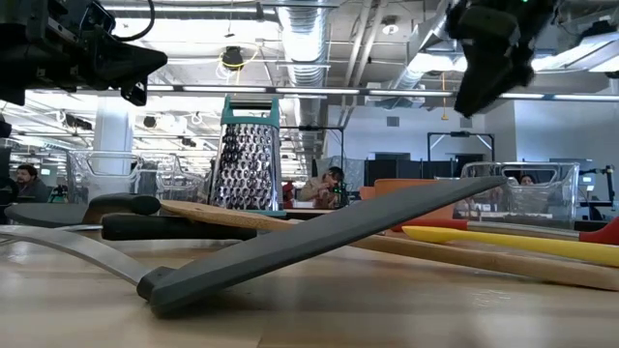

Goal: Pick & Place Kitchen Items
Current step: Put the red spatula into the right transparent bin

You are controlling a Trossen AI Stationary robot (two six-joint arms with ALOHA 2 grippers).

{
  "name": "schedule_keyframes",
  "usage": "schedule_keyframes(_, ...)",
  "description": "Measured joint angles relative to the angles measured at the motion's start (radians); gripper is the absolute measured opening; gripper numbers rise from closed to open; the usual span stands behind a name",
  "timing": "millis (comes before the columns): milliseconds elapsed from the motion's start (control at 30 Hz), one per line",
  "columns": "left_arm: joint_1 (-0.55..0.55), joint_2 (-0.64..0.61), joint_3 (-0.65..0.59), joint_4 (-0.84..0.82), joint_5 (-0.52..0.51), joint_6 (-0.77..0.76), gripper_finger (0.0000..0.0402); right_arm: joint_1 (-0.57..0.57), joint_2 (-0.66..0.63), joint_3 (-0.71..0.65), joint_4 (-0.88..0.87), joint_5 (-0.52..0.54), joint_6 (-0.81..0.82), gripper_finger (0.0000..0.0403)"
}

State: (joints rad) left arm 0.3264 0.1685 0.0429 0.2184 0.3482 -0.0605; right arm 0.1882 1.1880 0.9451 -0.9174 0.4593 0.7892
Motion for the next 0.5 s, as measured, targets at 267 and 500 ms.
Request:
schedule_keyframes(267,0.000,0.000,0.000,0.000,0.000,0.000,0.0003,-0.021,0.085,0.000,-0.025,-0.100,0.077,0.0228)
schedule_keyframes(500,0.000,0.000,0.000,0.000,0.000,0.000,0.0003,-0.019,0.192,0.000,-0.025,-0.150,0.077,0.0221)
